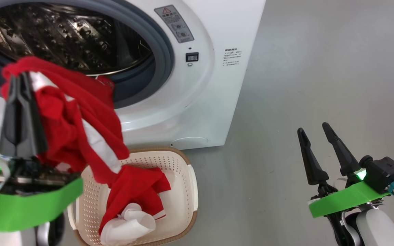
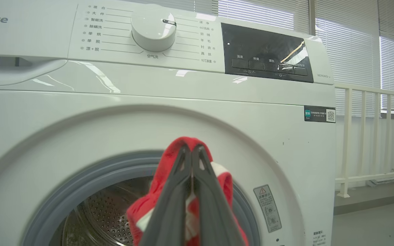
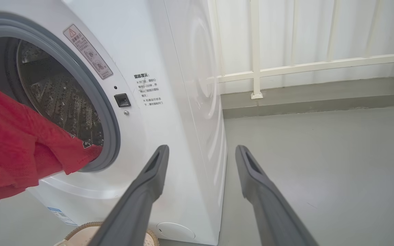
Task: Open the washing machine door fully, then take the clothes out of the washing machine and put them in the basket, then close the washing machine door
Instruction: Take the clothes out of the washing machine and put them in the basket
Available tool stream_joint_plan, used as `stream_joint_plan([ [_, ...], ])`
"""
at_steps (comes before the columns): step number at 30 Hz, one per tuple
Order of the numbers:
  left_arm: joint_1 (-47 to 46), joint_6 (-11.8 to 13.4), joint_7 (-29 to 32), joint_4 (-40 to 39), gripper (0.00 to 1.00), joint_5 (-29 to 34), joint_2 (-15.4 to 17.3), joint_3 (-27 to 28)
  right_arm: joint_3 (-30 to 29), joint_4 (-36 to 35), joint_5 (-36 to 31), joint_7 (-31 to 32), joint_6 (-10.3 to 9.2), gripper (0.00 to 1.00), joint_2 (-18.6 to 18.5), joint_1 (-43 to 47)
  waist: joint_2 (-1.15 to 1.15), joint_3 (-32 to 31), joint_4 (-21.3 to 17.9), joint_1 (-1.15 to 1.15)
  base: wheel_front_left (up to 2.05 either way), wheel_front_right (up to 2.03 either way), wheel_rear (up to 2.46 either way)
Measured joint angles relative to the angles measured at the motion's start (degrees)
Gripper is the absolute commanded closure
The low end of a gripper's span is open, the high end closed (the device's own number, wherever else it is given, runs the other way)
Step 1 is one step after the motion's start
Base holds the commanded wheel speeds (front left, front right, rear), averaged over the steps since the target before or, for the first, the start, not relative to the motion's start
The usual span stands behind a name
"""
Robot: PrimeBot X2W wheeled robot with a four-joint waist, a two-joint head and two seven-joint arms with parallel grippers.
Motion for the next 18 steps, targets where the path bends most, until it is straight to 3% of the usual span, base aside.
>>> stream_joint_plan([
  [8, 4.92, 1.57, 0.00, 5.93, 1.00, -1.72, 0.02, -3.05, 0.14, -0.27, -0.01, 0.00, 0.00, 0.00, 0.03, -0.12, 0.00, 1.59, -0.04, 0.00, 0.00, 0.00, 0.00],
  [18, 4.94, 2.12, 0.05, 21.67, 1.00, -2.69, 0.05, -5.09, 0.23, -0.64, -0.40, 0.00, 0.00, 0.00, 0.20, -1.58, 0.00, 5.27, -0.30, 0.00, 0.00, 0.00, 0.00],
])
